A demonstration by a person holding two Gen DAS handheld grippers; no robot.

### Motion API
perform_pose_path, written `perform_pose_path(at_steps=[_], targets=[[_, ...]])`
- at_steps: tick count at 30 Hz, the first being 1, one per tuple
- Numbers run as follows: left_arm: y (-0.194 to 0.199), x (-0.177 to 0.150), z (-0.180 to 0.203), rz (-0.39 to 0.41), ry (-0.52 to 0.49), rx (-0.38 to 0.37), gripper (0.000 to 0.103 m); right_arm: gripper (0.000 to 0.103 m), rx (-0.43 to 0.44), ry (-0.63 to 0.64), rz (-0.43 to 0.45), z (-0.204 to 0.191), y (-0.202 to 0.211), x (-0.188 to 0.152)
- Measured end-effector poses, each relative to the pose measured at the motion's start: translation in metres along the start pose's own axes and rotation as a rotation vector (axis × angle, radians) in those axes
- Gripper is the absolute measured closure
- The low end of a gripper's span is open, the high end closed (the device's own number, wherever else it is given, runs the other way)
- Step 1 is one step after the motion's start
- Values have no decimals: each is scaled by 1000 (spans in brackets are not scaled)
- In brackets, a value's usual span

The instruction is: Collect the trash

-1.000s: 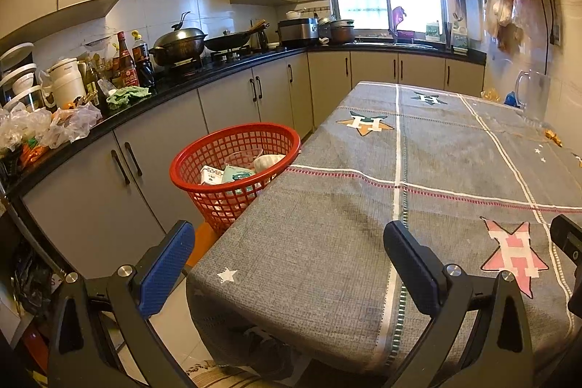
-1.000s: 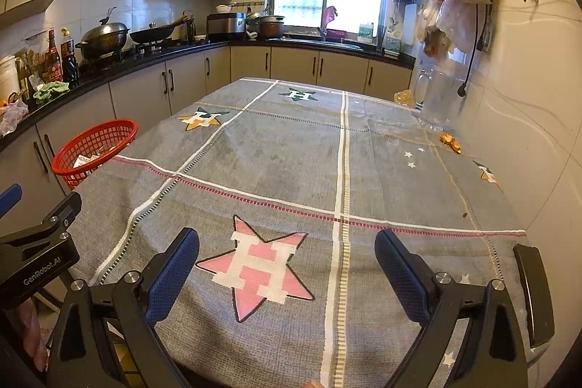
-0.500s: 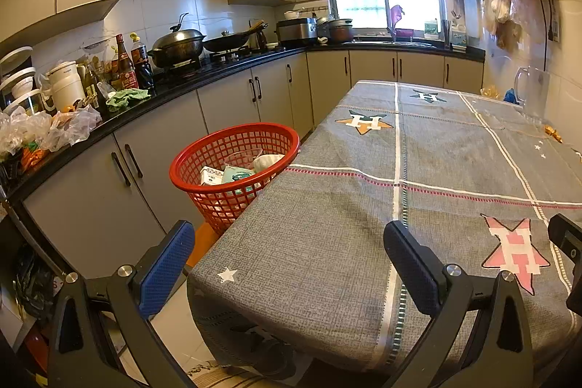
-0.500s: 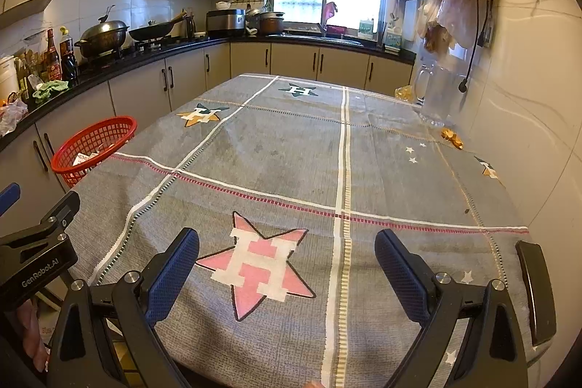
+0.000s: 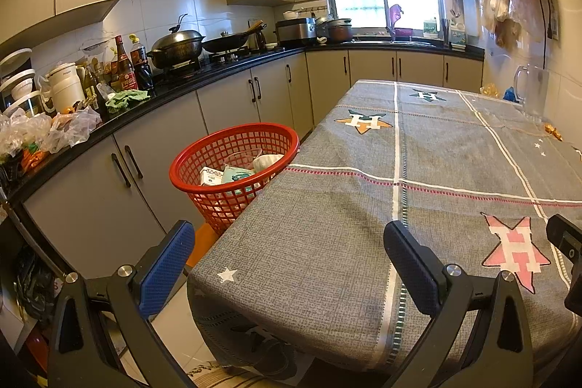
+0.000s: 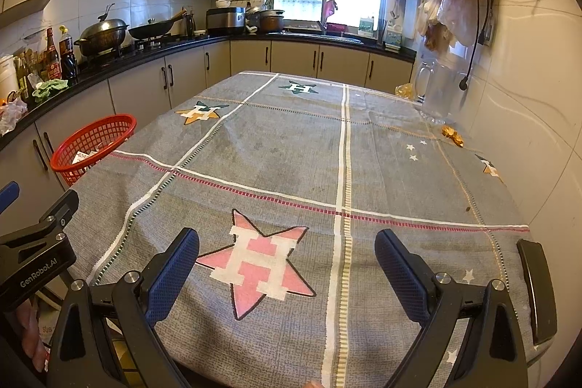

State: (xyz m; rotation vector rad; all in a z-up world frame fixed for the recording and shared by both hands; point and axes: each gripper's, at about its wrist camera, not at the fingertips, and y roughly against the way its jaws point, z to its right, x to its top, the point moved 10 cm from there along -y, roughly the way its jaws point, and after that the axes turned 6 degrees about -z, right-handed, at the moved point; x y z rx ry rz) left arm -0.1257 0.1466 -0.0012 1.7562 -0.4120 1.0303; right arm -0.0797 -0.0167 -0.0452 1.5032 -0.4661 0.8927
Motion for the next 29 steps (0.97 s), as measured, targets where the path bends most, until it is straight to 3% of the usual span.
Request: perform_pose_path(at_steps=[24, 29], targets=[[-4, 2, 3, -1, -32, 0, 0, 4, 5, -19, -27, 5, -8, -6], [-20, 16, 19, -42, -69, -58, 0, 4, 6, -90, -67, 34, -22, -1]])
